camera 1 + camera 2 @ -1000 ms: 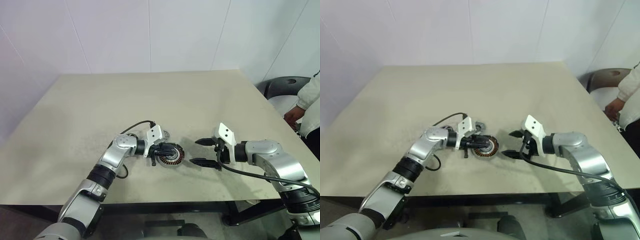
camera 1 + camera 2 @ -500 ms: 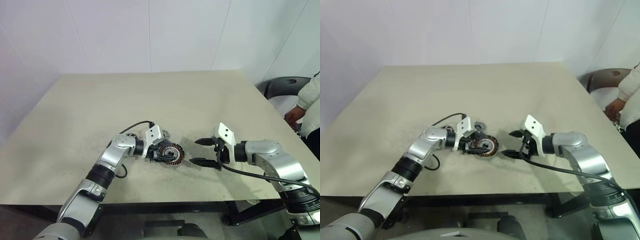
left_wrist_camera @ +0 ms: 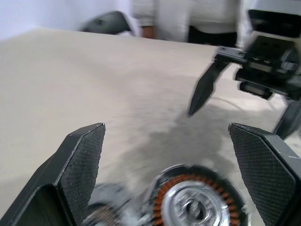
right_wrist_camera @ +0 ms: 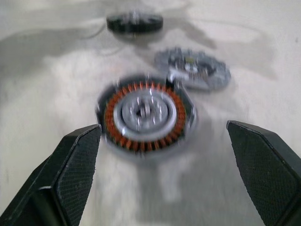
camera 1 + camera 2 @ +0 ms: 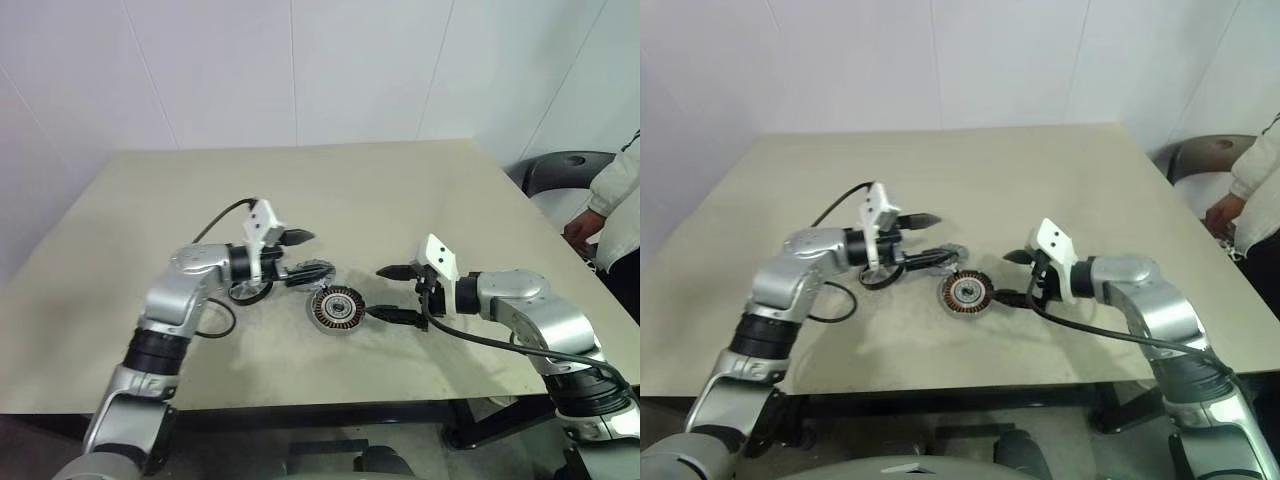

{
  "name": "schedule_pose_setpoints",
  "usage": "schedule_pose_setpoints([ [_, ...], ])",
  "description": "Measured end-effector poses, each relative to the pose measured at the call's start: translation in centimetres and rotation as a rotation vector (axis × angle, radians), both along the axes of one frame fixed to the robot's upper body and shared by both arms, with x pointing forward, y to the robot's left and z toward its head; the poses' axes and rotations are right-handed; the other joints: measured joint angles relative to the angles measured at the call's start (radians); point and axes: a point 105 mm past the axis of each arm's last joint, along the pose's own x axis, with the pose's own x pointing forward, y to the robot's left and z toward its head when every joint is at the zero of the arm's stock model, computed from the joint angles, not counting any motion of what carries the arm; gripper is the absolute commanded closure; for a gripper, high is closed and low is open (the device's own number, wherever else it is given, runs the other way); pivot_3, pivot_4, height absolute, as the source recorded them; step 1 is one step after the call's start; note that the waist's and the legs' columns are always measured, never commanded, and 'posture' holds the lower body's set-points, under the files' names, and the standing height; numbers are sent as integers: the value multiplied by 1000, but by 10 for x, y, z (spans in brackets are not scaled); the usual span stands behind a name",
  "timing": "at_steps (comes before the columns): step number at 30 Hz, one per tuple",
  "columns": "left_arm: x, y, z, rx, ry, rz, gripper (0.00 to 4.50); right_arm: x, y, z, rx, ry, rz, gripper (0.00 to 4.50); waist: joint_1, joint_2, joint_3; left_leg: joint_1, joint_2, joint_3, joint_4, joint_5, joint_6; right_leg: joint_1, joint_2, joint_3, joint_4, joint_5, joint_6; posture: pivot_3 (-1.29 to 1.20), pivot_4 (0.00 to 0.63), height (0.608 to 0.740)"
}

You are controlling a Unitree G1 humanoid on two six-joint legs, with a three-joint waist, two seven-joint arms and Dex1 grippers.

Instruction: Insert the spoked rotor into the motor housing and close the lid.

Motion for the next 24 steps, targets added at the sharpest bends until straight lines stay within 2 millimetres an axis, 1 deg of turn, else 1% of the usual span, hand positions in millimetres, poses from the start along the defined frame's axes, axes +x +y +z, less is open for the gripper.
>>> schedule_pose_setpoints([
  [2, -1, 24, -10, 4, 53, 82, 0, 1, 11, 0, 19, 9, 16, 1255, 5, 0, 0, -1, 0, -1, 0, 0, 0, -1, 0, 0, 1, 0, 0, 0, 0, 740],
  [4, -6, 40, -16, 5, 78, 136, 0, 0, 22, -2, 19, 26, 46, 1965, 14, -1, 0, -1, 0, -1, 1, 0, 0, -4, -2, -1, 0, 0, 0, 0, 0, 740],
  [5, -10, 46, -20, 12, 86, 151, 0, -1, 27, -2, 17, 28, 63, 2232, 17, -1, 0, -2, -1, -1, 1, 0, 0, -4, -2, -1, 0, 0, 0, 0, 0, 740],
  [8, -24, 59, -35, 31, 114, 180, 0, -2, 32, -8, -16, 42, 90, 3281, 15, -1, 0, -2, -1, -1, 1, 1, -1, -5, -2, 0, -1, 0, 0, 0, 0, 740],
  [10, -32, 61, -41, 22, 130, 186, 0, -2, 33, -15, -44, 62, 96, 3899, 14, -1, 0, -3, -1, -1, 1, 1, -1, -6, -2, 0, -1, 0, 0, 0, 0, 740],
  [11, -35, 61, -43, 21, 134, 187, 0, -2, 33, -19, -55, 73, 100, 4279, 14, -1, 0, -3, 0, -1, 1, 0, 0, -6, -2, 0, 0, 0, 0, 0, 0, 740],
  [12, -37, 62, -44, 22, 133, 193, 0, -2, 34, -22, -66, 83, 106, 4472, 13, -1, 0, -3, 0, -1, 0, -1, 2, -6, -2, 0, 0, 0, 0, 0, 0, 740],
  [19, -43, 66, -45, 15, 116, 235, 0, 6, 34, -37, -114, 91, 96, 4472, 12, -1, 0, -2, -1, -1, 0, -1, 2, -6, -1, 0, 2, 1, -1, 0, 0, 740],
  [24, -43, 66, -44, 2, 111, 255, 0, 15, 37, -42, -106, 82, 66, 4472, 12, -1, 0, -2, -1, -1, 0, -1, 2, -7, -1, 0, 2, 1, -1, 0, 0, 740],
])
